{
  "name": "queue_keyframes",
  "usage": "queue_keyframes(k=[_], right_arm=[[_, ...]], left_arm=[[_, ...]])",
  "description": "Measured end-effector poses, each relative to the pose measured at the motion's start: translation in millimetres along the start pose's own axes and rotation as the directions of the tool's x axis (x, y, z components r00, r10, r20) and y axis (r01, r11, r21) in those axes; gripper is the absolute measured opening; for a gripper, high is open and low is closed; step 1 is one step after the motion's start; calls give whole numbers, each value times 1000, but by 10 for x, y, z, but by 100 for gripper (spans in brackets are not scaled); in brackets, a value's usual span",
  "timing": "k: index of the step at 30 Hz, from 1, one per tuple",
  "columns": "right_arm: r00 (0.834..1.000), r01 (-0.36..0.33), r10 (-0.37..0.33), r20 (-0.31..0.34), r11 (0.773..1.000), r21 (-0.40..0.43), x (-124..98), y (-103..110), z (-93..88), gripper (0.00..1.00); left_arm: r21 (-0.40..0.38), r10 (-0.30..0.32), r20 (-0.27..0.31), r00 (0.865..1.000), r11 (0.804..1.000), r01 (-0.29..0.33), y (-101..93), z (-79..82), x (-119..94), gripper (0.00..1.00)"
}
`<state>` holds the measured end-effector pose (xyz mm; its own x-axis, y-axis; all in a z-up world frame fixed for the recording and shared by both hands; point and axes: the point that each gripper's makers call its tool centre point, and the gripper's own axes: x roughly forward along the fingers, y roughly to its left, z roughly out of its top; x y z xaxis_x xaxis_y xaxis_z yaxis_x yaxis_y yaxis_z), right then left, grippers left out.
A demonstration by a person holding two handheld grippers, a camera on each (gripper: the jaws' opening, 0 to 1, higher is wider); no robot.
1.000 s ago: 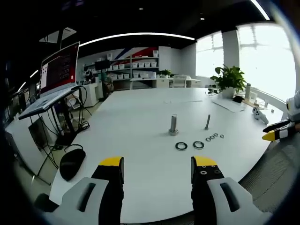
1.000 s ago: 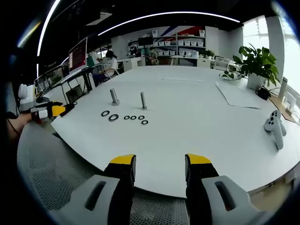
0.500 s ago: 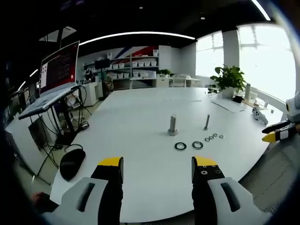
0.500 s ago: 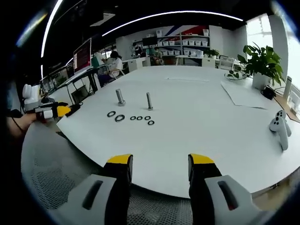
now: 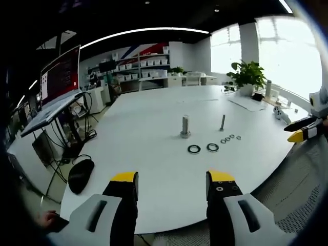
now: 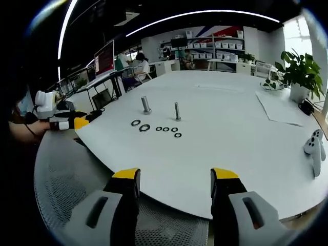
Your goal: Place the washer onto the threaded stud by aligning its center hole with the stud, sliding it down to the base, and recovering from edge contact or off-axis alignment until the washer reaches the visible bottom stop.
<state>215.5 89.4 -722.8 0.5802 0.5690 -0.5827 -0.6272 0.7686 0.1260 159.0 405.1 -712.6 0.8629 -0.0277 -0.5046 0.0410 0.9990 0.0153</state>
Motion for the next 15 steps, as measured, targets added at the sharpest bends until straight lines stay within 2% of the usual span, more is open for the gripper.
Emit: queue_keyframes(k=[2, 6, 9, 10, 12, 15], right_arm=[[1000, 2, -2, -22, 1000, 7, -8, -9, -42, 58], [1000, 3, -2, -20, 1000, 12, -19, -11, -49, 59], [1000, 10, -10, -26, 1000, 6, -38, -17, -44, 59], [1000, 12, -11, -23, 1000, 6, -42, -21, -41, 59], [1000, 12, -12, -21, 1000, 8, -44, -25, -38, 60], [1000, 12, -12, -28, 1000, 5, -49, -24, -39, 60]], left_arm=[[-18, -10, -22, 1000, 1000, 9, -28, -53, 10, 53], [-23, -43, -93, 995, 999, 41, -89, -203, 27, 54], [-54, -60, -115, 992, 997, 54, -105, -226, 38, 54], [-75, -83, -150, 985, 995, 72, -140, -282, 32, 54], [-87, -101, -177, 979, 992, 87, -168, -330, 32, 54], [-75, -94, -176, 980, 994, 82, -153, -320, 33, 53]])
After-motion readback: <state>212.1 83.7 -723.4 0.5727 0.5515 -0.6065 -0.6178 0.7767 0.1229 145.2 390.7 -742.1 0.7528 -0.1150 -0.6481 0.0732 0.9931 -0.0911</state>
